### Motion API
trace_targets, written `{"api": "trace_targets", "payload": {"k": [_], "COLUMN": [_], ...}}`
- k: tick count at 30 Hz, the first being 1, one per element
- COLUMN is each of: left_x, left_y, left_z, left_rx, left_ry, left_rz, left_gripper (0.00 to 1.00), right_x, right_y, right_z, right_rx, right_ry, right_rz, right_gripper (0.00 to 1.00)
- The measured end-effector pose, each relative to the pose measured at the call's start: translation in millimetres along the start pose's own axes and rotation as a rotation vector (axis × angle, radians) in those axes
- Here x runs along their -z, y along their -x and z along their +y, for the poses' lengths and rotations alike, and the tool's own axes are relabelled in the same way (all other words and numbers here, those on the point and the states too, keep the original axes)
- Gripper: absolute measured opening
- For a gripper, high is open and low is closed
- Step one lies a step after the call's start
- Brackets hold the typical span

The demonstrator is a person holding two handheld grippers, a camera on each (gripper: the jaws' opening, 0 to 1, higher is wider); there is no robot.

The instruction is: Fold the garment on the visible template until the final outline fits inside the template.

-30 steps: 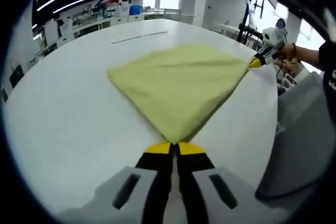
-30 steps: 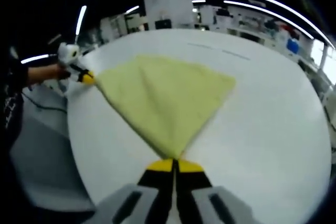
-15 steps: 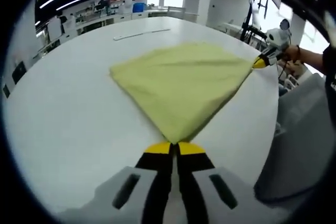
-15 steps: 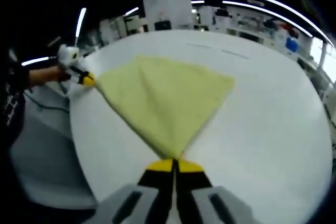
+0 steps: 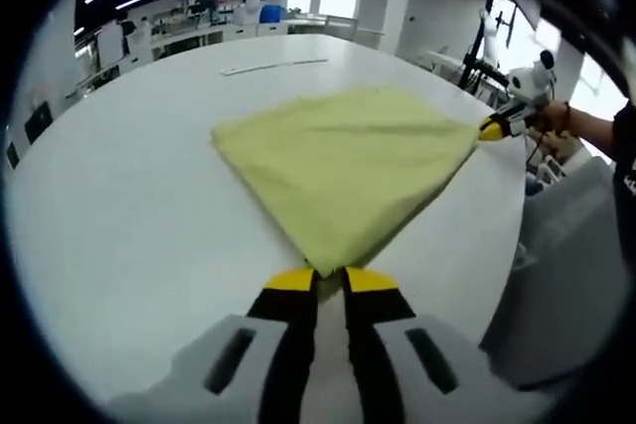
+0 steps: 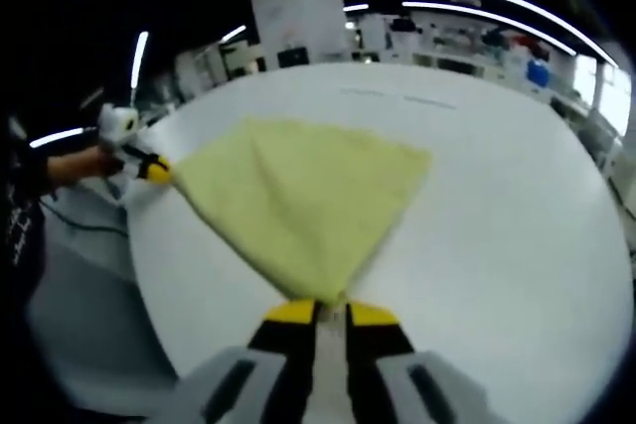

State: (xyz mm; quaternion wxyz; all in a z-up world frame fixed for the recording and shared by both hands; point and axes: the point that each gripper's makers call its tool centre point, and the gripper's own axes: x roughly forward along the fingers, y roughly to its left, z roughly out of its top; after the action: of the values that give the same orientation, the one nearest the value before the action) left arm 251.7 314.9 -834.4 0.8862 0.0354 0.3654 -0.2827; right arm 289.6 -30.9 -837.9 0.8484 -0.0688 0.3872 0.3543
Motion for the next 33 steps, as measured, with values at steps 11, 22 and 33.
{"api": "trace_targets", "payload": {"k": [11,22,33], "left_x": [-27.1,-57.3,-73.0], "left_y": [11.3,37.4,63.9], "left_z": [-12.8,-20.0,-23.7], "left_rx": [0.011,0.000,-0.022], "left_ry": [0.089,0.100,0.101], "left_rz": [-0.080,-0.153,-0.169], "left_gripper": [0.42,0.65,0.80], "right_x": [-22.3,-56.0,-86.3], "right_y": [10.5,27.6,50.7], "right_z": [9.9,31.4,46.9], "right_rx": [-0.005,-0.020,-0.002], "right_ry": [-0.033,-0.024,-0.024], "right_rz": [-0.038,-0.089,-0.168], "right_gripper": [0.49,0.84,0.99]}}
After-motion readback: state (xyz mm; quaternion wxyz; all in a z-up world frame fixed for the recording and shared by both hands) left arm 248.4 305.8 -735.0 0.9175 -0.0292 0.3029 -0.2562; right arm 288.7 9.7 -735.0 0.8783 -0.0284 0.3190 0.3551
